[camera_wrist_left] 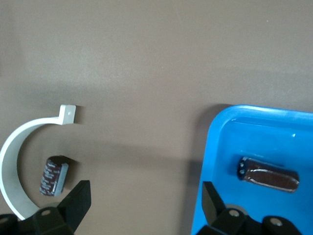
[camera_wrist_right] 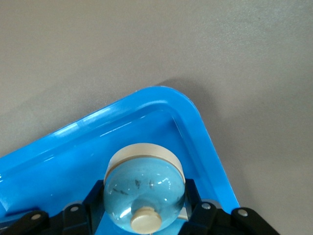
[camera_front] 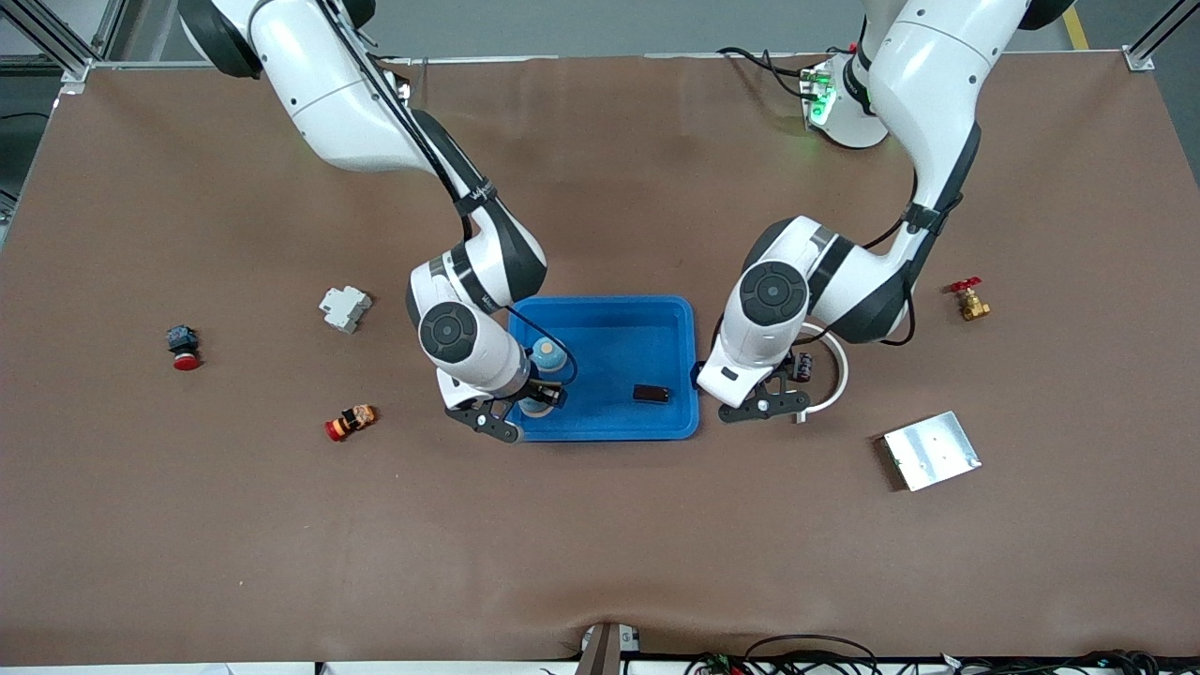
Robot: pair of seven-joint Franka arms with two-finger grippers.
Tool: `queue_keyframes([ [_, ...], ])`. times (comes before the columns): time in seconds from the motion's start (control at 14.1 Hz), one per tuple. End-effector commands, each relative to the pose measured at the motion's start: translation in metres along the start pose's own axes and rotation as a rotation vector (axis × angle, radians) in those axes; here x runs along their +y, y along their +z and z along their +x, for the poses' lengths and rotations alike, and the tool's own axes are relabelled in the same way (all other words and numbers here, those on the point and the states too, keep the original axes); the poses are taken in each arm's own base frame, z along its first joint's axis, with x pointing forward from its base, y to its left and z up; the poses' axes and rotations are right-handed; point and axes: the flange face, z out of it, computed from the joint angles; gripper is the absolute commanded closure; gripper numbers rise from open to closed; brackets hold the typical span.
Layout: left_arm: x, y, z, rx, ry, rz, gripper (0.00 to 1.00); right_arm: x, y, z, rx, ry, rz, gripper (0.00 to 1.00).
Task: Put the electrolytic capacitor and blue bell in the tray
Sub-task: 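Release the bell in the tray while the left gripper reaches another capacitor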
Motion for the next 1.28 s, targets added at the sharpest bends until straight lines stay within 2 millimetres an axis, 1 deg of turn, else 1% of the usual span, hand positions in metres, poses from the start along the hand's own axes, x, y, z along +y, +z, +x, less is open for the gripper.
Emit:
queue_keyframes([
  [0.0, -0.010, -0.004, -0.005, 0.025, 0.074, -0.003, 0.00, -0.009, 0.014, -0.005, 0.009, 0.005, -0.008, 1.00],
  [0.07, -0.011, -0.006, -0.006, 0.039, 0.090, -0.012, 0.00, -0.013, 0.016, -0.010, -0.001, 0.009, -0.004, 1.00],
  [0.14, -0.023, -0.003, -0.006, 0.051, 0.093, -0.022, 0.00, -0.016, 0.016, -0.014, 0.005, -0.008, -0.011, 1.00],
  [0.21, -0.037, 0.002, -0.009, 0.084, 0.109, -0.049, 0.00, -0.015, 0.016, -0.013, 0.007, -0.009, -0.012, 1.00],
  [0.28, -0.046, 0.006, -0.015, 0.117, 0.122, -0.076, 0.00, -0.012, 0.016, -0.009, 0.005, 0.003, -0.011, 0.85],
  [0.35, -0.050, 0.012, -0.019, 0.125, 0.118, -0.089, 0.00, -0.009, 0.014, -0.004, 0.004, 0.015, -0.006, 0.26],
  [0.43, -0.049, 0.014, -0.021, 0.122, 0.113, -0.089, 0.00, -0.010, 0.013, -0.005, 0.011, 0.000, -0.010, 0.00],
  [0.57, -0.051, 0.021, -0.024, 0.110, 0.121, -0.079, 0.00, -0.007, 0.006, 0.000, 0.019, -0.004, -0.013, 0.00],
  [0.71, -0.057, 0.029, -0.032, 0.105, 0.150, -0.049, 0.00, 0.000, -0.015, 0.014, 0.029, 0.010, -0.003, 0.00],
  [0.78, -0.062, 0.031, -0.036, 0.103, 0.162, -0.035, 0.00, 0.005, -0.029, 0.020, 0.018, 0.017, -0.014, 0.00],
  [0.85, -0.069, 0.034, -0.038, 0.102, 0.168, -0.022, 0.00, 0.015, -0.048, 0.029, 0.005, 0.025, -0.031, 0.00],
  [0.92, -0.072, 0.036, -0.041, 0.103, 0.178, -0.011, 0.00, 0.020, -0.065, 0.035, 0.004, 0.002, -0.036, 0.00],
  [0.99, -0.075, 0.039, -0.043, 0.105, 0.194, 0.001, 0.00, 0.023, -0.073, 0.037, -0.001, -0.016, -0.042, 0.00],
  [1.13, -0.088, 0.047, -0.043, 0.114, 0.201, 0.009, 0.00, 0.024, -0.073, 0.038, -0.001, -0.010, -0.043, 0.00],
  [1.21, -0.089, 0.049, -0.047, 0.123, 0.211, 0.004, 0.00, 0.025, -0.073, 0.040, 0.000, -0.010, -0.042, 0.00],
])
